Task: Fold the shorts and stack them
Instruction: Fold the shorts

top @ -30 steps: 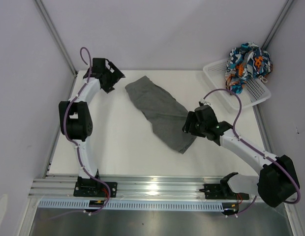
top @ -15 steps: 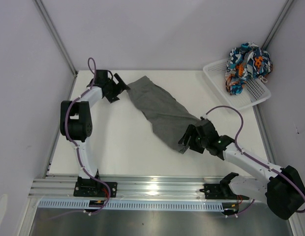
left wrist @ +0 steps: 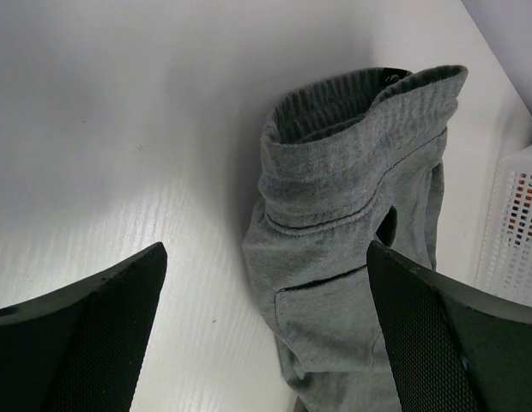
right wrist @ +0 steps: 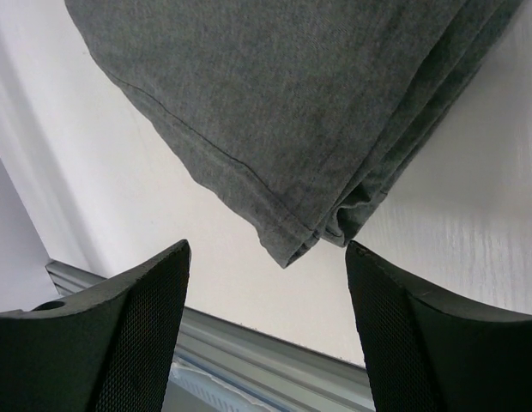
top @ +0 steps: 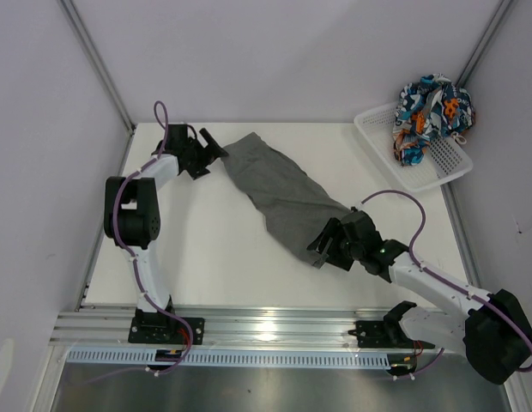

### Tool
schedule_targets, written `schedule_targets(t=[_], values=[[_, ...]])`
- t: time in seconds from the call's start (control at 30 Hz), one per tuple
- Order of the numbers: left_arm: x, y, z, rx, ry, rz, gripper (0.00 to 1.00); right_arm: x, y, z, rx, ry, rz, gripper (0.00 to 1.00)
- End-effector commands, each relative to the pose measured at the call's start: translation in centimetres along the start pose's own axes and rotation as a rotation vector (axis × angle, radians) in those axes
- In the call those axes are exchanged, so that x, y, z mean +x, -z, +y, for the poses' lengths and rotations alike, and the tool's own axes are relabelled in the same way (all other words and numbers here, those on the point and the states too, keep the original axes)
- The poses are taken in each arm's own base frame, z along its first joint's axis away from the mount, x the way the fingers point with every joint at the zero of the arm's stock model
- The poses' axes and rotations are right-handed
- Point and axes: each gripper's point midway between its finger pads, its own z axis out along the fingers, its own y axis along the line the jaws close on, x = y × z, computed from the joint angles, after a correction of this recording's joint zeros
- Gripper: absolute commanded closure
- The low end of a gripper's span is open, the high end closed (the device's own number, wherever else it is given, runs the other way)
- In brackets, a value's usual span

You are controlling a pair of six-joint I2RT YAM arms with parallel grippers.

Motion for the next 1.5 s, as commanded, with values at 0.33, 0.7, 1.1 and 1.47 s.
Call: schedule_targets(t=[0.33, 0.7, 1.1, 1.47], values=[[-1.6, 2.0, -3.1, 0.079, -0.088, -0.067, 0.01, 0.7, -0.2, 0.1, -0.042, -0.110, -0.003, 0.25], [-1.2, 1.5, -3.0, 0.084, -0.088, -0.062, 0.01, 0.6, -0.4, -1.2, -0.053, -0.198, -0.075, 0.25], [-0.9, 1.5, -3.7, 0.086, -0.104, -0.063, 0.01, 1.4, -2.5, -1.6, -0.039, -0.282, -0.059, 0.26], [-0.5, 1.2, -3.1, 0.071, -0.101, -0.055, 0.01, 1.9, -4.1, -1.9, -0.015, -0.320, -0.069, 0.30]])
